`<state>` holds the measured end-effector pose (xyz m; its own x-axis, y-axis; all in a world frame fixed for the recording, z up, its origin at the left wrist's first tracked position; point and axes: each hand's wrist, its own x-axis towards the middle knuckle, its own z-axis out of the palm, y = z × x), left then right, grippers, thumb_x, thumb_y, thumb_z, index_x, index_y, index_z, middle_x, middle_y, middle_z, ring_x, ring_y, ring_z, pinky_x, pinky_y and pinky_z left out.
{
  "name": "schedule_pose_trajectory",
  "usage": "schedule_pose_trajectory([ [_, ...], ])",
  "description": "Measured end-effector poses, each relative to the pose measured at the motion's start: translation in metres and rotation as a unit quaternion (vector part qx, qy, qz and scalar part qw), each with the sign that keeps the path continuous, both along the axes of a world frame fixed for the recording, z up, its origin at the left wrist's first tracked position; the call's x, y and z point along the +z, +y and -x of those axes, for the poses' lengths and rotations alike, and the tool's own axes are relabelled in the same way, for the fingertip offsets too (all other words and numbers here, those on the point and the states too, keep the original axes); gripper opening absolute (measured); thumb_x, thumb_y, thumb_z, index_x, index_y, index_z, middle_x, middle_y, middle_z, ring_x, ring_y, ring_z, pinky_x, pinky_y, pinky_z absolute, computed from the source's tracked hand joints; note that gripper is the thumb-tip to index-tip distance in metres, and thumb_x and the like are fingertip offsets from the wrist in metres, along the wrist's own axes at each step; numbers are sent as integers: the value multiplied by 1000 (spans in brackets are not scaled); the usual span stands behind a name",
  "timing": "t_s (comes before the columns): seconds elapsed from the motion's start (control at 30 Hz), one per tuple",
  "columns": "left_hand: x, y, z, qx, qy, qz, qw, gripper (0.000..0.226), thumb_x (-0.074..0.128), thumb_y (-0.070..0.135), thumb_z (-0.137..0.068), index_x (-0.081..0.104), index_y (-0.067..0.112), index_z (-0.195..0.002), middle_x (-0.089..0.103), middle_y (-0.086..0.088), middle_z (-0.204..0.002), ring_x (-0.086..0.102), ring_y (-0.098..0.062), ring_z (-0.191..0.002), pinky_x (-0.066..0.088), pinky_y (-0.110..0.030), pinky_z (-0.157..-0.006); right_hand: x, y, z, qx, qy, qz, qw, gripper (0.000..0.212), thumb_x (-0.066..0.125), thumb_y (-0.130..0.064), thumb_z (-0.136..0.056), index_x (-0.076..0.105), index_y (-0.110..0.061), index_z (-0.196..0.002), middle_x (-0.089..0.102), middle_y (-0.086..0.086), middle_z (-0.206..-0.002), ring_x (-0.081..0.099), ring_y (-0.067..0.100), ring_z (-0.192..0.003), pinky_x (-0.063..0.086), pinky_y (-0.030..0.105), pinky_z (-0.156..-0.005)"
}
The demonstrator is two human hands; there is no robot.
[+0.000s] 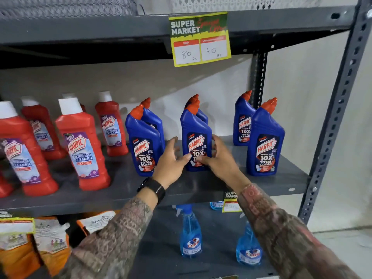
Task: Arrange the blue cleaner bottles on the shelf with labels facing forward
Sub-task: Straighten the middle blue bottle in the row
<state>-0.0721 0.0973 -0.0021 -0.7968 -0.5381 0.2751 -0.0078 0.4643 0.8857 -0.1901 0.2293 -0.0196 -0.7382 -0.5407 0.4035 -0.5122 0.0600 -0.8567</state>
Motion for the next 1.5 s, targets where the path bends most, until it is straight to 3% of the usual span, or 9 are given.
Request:
schedule_pose_trajectory([
  [0.07,2,0,5,-33,-10,5,999,54,66,16,-99,45,21,-149,66,0,-131,66,-7,-111,54,-21,-90,0,-5,1,-13,4,-7,1000,71,85,-17,-81,48,-22,-141,69,-4,-126,67,11,-112,58,42,-98],
  [0.23,-9,0,6,-19,13,63,998,43,66,15,-99,52,18,-139,66,9,-113,60,9,-96,49,-11,-79,0,3,-4,-26,16,-26,999,66,84,-19,-83,49,-20,-139,68,-7,-121,63,-6,-96,52,9,-69],
  [0.4,-21,6,0,-26,23,59,998,43,66,18,-99,52,26,-139,66,24,-110,63,18,-98,50,-5,-79,-2,17,-10,-22,22,-33,999,64,84,-19,-83,49,-20,-137,68,-10,-119,63,-4,-96,50,12,-74],
  [0.6,-23,14,-6,-23,33,55,998,46,65,19,-99,51,27,-142,66,22,-114,63,14,-103,52,-11,-86,-4,25,-17,-24,24,-28,999,59,82,-20,-85,50,-21,-135,67,-13,-115,63,-9,-92,51,4,-65],
  [0.73,-16,14,-10,-32,26,32,999,47,66,18,-99,46,38,-136,61,28,-108,59,31,-87,50,0,-69,-1,30,-16,-6,8,-17,1000,61,82,-18,-86,50,-22,-138,68,-13,-119,64,-7,-99,53,9,-72],
  [0.93,-13,18,-11,-30,34,21,999,43,66,18,-99,47,37,-133,60,27,-107,59,11,-98,54,-10,-76,-4,34,-16,8,-11,7,1000,56,78,-9,-88,53,-22,-137,70,-12,-114,70,8,-108,62,33,-91],
  [1.2,-15,22,-11,-38,29,29,998,53,62,17,-101,42,27,-150,51,31,-105,53,15,-94,47,2,-64,-12,35,-15,5,-17,26,1000,58,78,-8,-88,54,-22,-139,73,-7,-120,71,8,-109,62,37,-92],
  [1.37,-21,18,-17,-20,36,50,998,51,65,30,-99,48,32,-147,67,16,-123,64,7,-109,56,-15,-89,-16,39,-26,-77,17,41,996,59,84,-18,-83,55,-25,-135,69,-11,-115,67,3,-104,59,22,-84],
  [1.5,-28,2,-37,46,75,78,993,43,68,32,-97,59,31,-139,73,14,-120,70,3,-103,51,-7,-79,-16,35,-48,-157,67,94,981,29,84,-17,-84,63,-23,-103,66,-11,-93,65,3,-84,55,15,-71],
])
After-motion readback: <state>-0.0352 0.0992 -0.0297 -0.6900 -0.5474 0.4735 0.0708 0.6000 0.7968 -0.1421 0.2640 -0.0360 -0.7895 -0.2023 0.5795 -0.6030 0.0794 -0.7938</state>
